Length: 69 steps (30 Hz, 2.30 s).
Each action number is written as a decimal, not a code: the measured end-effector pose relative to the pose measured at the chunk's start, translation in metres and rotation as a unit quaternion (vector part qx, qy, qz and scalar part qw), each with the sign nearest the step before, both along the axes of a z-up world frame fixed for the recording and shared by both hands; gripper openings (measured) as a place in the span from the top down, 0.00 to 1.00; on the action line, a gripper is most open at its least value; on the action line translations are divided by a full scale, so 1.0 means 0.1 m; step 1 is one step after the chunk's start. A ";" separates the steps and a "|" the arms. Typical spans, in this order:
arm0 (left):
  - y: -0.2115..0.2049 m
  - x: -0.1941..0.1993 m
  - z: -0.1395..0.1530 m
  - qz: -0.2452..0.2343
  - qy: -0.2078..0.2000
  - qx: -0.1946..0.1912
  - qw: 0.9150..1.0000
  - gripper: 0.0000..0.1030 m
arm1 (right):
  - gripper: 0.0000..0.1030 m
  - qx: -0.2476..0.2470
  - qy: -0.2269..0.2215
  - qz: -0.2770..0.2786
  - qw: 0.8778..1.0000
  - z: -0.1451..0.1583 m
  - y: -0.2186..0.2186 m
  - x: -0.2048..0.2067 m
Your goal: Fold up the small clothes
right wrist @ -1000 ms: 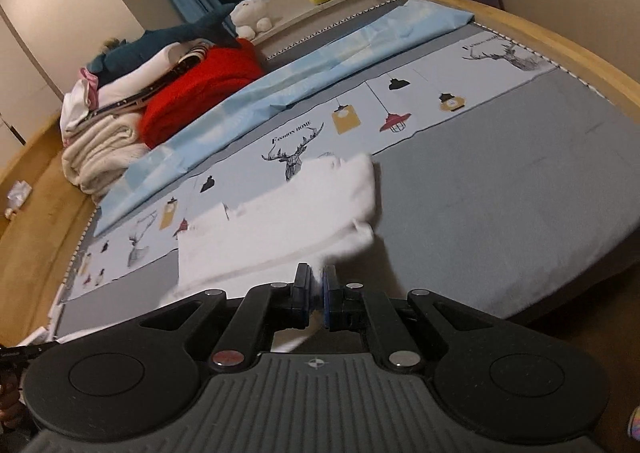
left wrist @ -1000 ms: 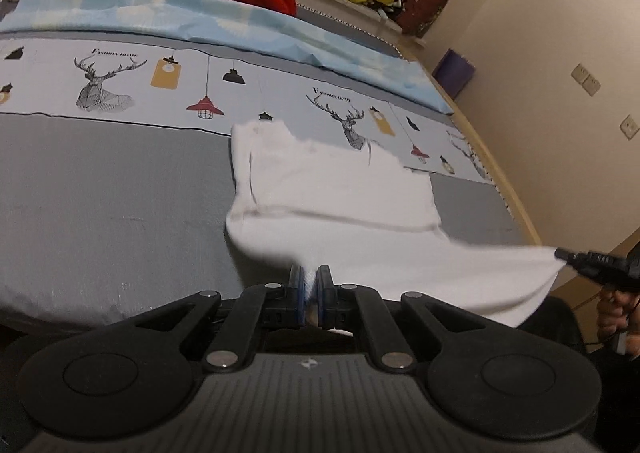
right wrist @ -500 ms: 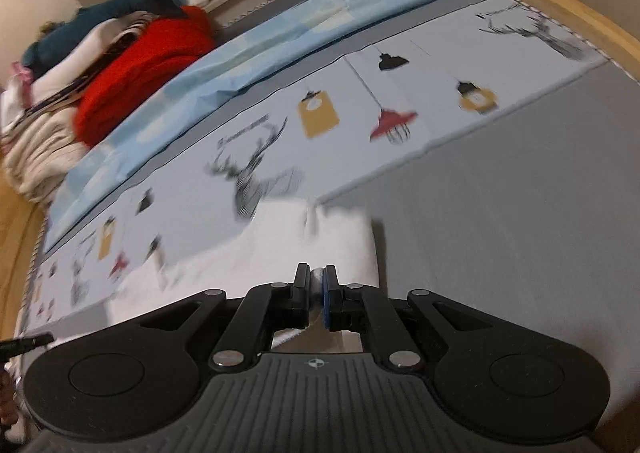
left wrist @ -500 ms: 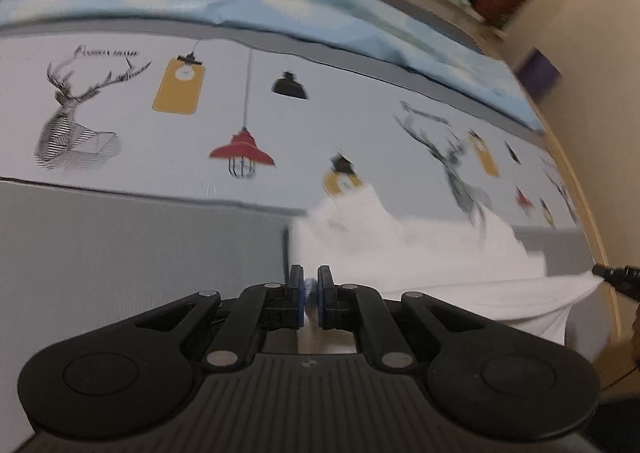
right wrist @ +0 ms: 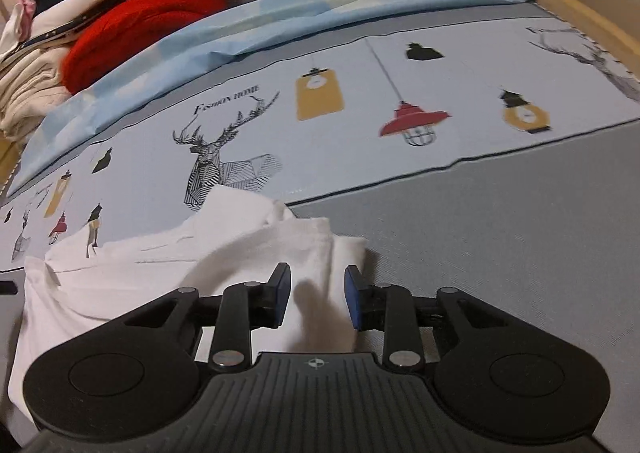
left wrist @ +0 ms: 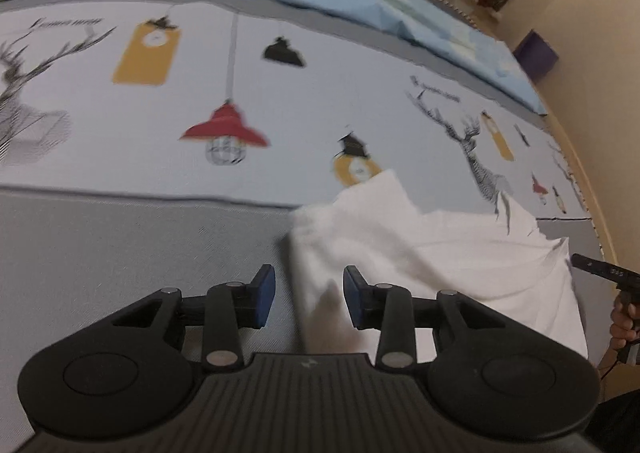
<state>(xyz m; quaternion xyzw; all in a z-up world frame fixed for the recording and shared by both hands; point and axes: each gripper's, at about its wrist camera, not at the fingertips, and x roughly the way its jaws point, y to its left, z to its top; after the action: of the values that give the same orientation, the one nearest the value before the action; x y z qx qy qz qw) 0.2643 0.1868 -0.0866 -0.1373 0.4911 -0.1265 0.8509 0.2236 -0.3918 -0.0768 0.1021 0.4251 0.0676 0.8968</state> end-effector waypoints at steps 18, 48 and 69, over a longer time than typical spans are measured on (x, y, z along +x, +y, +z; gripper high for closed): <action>-0.32 0.25 0.23 0.062 -0.116 0.077 0.988 0.94 | 0.95 -0.093 -0.159 -0.056 0.981 0.35 0.39 0.26; 0.46 0.10 0.10 0.120 -0.005 -0.073 0.990 0.56 | 0.66 -0.062 0.010 -0.055 0.996 0.06 0.56 0.30; 0.27 -0.33 -0.44 -0.069 0.175 -0.022 0.982 0.72 | 0.83 -0.057 0.202 0.050 0.977 -0.17 0.54 -0.15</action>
<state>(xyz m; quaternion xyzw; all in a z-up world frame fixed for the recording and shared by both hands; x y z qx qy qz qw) 0.2310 0.2136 -0.1302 -0.1418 0.6381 -0.1697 0.7375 0.2086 -0.3375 -0.0940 0.0411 0.6048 0.0660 0.7925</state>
